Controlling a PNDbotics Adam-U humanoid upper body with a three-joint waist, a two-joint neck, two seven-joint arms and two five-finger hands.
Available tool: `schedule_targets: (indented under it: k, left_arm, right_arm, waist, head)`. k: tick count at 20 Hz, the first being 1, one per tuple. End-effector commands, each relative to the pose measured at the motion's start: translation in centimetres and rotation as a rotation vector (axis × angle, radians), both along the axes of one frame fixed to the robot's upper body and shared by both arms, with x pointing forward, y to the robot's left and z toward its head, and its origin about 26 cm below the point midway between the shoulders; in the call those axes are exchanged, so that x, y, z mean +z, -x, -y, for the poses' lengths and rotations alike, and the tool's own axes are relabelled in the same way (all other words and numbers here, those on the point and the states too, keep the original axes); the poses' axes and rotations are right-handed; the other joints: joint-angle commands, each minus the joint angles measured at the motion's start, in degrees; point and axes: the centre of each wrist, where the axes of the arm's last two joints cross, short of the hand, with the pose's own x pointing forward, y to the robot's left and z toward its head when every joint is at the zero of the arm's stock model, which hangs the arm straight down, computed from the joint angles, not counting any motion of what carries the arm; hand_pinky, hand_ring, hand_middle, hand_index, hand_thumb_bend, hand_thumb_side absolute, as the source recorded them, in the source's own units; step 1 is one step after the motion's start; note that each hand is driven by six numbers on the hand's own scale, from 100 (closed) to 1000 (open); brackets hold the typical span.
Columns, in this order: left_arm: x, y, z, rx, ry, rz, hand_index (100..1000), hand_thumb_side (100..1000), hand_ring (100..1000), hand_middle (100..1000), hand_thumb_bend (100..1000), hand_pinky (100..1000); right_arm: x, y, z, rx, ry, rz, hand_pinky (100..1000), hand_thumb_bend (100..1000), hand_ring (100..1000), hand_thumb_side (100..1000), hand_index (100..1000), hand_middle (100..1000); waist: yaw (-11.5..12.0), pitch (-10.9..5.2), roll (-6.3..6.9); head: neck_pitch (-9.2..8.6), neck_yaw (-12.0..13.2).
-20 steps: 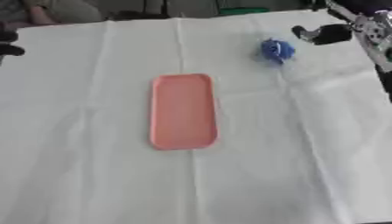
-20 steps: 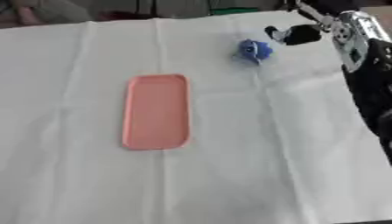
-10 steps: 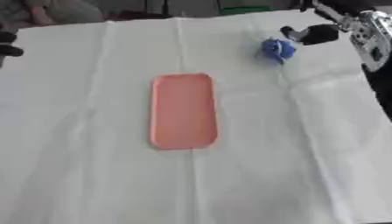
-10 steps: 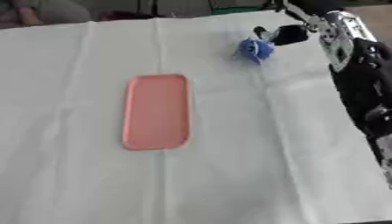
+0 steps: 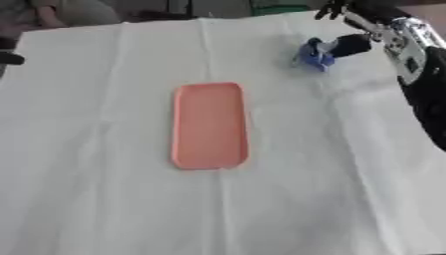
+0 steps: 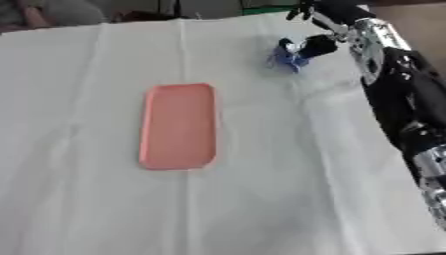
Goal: Pick up objects on the table and place them in the box.
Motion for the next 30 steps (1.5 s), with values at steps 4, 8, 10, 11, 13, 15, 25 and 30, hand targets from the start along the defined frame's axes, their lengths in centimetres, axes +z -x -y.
schedule_targets:
  k: [4,8,10,11,13,15,25,30]
  left_arm:
    - [0.88,0.18,0.06,-0.011,-0.013,0.031,767,888,698,669,197,653]
    - [0.87,0.19,0.06,-0.012,-0.015,0.031,768,889,699,669,196,654]
    - [0.86,0.19,0.05,-0.012,-0.015,0.031,767,889,699,669,196,654]
    - [0.84,0.19,0.04,-0.011,-0.015,0.03,767,889,699,669,196,654]
    - [0.83,0.19,0.05,-0.012,-0.015,0.03,767,889,699,669,196,654]
    - [0.86,0.2,0.06,-0.013,-0.015,0.031,767,888,699,669,196,654]
    - [0.86,0.2,0.1,-0.015,-0.015,0.032,767,891,700,669,195,655]
    - [0.84,0.19,0.11,-0.015,-0.015,0.032,767,893,701,669,195,655]
  right_arm:
    - [0.83,-0.02,0.73,-0.038,0.063,-0.026,844,384,812,639,825,820]
    - [0.76,-0.02,0.82,-0.064,0.088,-0.057,850,388,821,640,826,824]
    - [0.75,-0.02,0.84,-0.073,0.096,-0.065,858,390,833,643,828,828]
    - [0.69,-0.01,0.88,-0.082,0.102,-0.074,858,390,833,643,828,828]
    - [0.58,-0.03,0.87,-0.095,0.113,-0.088,862,392,838,644,831,830]
    - [0.47,-0.04,0.81,-0.101,0.12,-0.096,862,391,839,642,830,830]
    - [0.31,-0.07,0.75,-0.11,0.111,-0.094,854,383,829,637,817,824]
    - [0.33,-0.06,0.76,-0.115,0.101,-0.075,848,382,823,634,814,822]
  waist:
    - [-0.04,-0.79,-0.11]
    - [-0.04,-0.8,-0.06]
    - [-0.01,-0.8,-0.04]
    - [0.03,-0.81,-0.02]
    - [0.08,-0.82,0.01]
    - [0.13,-0.81,0.04]
    - [0.46,-0.49,0.22]
    - [0.62,-0.28,0.21]
  head:
    - [0.23,0.03]
    - [0.23,0.04]
    - [0.23,0.03]
    - [0.23,0.01]
    - [0.23,-0.02]
    - [0.23,-0.05]
    - [0.23,-0.07]
    - [0.23,-0.09]
